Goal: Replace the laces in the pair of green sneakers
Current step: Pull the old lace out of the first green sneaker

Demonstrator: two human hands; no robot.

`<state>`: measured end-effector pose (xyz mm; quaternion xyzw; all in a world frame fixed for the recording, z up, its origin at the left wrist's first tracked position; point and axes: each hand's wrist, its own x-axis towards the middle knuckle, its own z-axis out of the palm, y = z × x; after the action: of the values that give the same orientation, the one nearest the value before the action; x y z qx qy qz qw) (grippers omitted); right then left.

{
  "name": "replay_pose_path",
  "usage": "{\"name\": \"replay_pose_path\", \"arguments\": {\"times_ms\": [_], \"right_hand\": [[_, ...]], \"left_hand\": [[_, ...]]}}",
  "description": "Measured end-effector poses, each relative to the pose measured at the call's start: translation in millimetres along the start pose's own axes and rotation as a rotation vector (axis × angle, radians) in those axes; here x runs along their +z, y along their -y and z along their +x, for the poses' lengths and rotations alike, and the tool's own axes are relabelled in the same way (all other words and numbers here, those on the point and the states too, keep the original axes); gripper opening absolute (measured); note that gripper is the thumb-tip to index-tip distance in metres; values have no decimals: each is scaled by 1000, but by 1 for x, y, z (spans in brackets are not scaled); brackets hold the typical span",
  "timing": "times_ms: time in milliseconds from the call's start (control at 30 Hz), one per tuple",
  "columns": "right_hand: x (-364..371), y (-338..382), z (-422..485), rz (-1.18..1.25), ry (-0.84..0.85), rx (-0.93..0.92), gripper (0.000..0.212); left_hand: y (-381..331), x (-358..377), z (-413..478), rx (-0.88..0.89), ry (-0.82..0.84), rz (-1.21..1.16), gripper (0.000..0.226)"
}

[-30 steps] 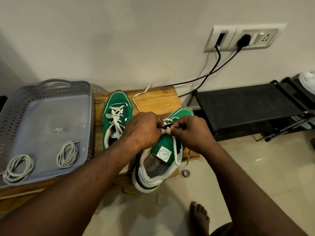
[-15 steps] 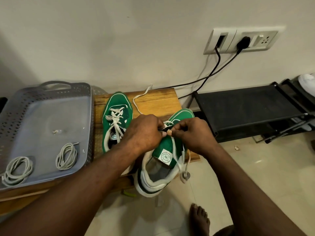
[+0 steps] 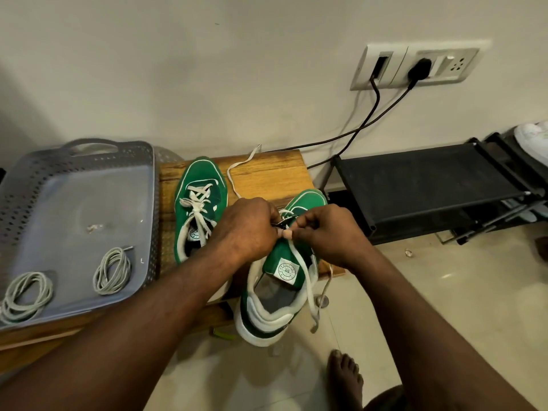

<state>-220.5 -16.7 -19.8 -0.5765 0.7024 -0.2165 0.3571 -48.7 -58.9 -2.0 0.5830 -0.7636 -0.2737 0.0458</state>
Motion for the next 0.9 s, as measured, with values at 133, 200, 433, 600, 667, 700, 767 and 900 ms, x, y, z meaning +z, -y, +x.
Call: {"name": "replay_pose_path", "arguments": {"times_ms": [133, 200, 433, 600, 667, 700, 767, 900], "right_hand": [[-4, 5, -2, 35, 50, -111, 11], [-13, 14, -13, 248, 279, -218, 6], [-6, 0, -3, -62, -138, -1, 31], [12, -7, 7, -159, -218, 14, 26], [16, -8, 11, -165, -230, 22, 26], [18, -8, 12, -167, -233, 22, 25], [20, -7, 12, -167, -232, 10, 26], [17, -4, 9, -137, -173, -8, 27]], "left_hand": [[5, 1, 0, -37, -29, -7, 14], [8, -1, 1, -58, -63, 10, 14], [6, -4, 5, -25, -53, -16, 12], [5, 0, 6, -7, -18, 4, 14], [6, 1, 5, -2, -24, -8, 14], [6, 2, 5, 1, -28, -8, 13], [7, 3, 5, 10, -28, -6, 13], [9, 2, 7, 12, -16, -26, 11]]}}
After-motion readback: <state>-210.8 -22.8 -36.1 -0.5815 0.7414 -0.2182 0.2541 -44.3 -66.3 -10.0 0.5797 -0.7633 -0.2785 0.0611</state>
